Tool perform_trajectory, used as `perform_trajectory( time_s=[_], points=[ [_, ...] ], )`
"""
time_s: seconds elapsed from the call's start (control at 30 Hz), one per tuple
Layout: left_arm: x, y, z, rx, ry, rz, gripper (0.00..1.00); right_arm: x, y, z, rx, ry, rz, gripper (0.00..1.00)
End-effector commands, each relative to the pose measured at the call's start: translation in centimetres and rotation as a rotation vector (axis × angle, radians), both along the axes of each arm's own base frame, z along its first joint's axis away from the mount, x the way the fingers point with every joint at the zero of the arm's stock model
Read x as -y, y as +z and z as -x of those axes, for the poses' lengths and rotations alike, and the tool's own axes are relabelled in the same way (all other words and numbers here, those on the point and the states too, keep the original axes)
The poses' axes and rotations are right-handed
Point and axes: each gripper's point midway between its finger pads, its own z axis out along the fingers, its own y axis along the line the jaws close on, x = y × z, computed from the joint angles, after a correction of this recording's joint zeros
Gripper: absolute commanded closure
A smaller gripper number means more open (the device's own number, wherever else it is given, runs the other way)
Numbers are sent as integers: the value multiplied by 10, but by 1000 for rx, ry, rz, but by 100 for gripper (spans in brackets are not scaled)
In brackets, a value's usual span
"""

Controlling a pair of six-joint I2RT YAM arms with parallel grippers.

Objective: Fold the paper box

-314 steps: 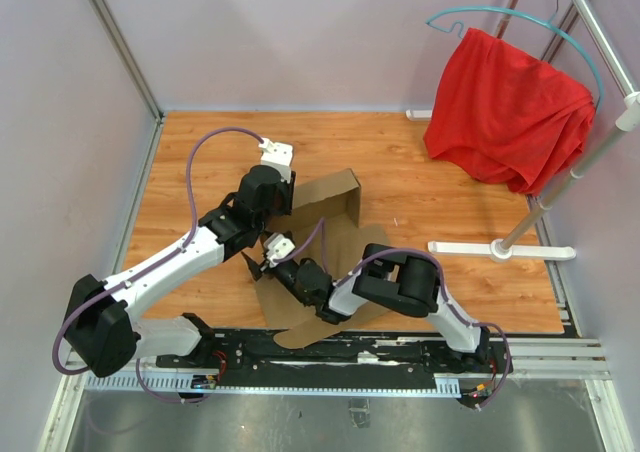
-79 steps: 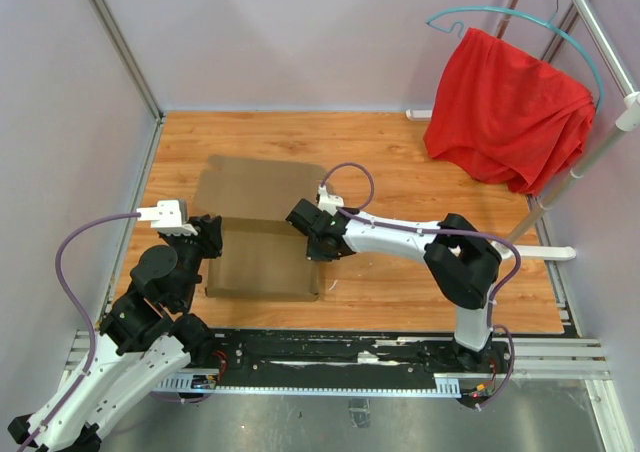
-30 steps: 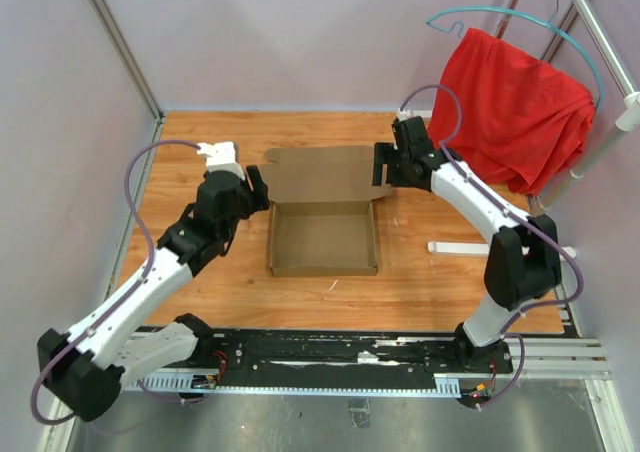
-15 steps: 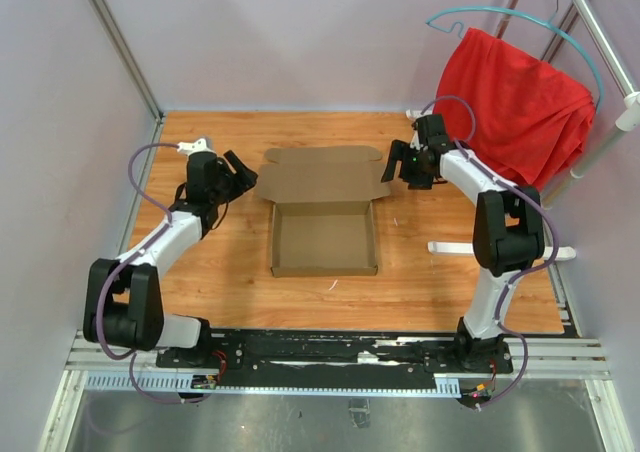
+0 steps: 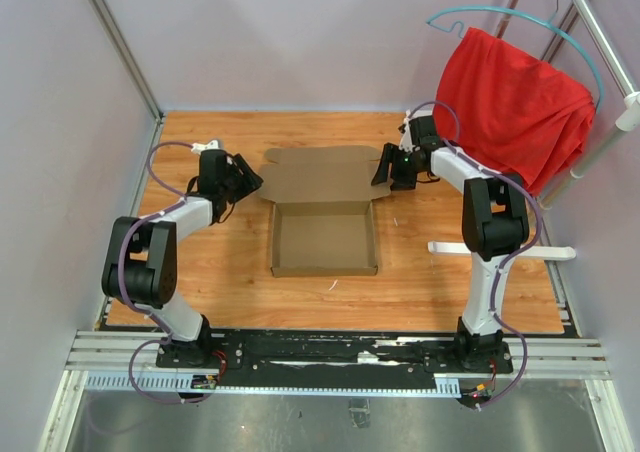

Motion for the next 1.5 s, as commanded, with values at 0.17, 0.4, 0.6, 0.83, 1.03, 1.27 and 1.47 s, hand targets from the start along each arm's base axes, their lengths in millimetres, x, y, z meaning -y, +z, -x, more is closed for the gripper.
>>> perform_trajectory(
  time_s=[0.17,0.4,0.6,0.83,1.03,1.27,1.47],
  points=[
    [16,26,-29,92,-84,47,46,-28,18,-7,63,97,93,43],
    [23,29,-29,106,-127,64,49,-37,27,-4,92,109,166,44],
    [28,19,-29,88,-151,74,49,-42,39,0,130,129,180,44],
    [16,19,-22,84,-99,30,52,-48,55,2,154,131,178,44],
    [-18,30,-7,89,42,-72,45,-32,51,0,141,54,205,33],
    [-15,19,-1,17,5,-88,42,-40,45,2,112,77,164,29],
    [-19,3,6,-27,16,-107,43,-34,33,6,85,62,185,22]
  ],
)
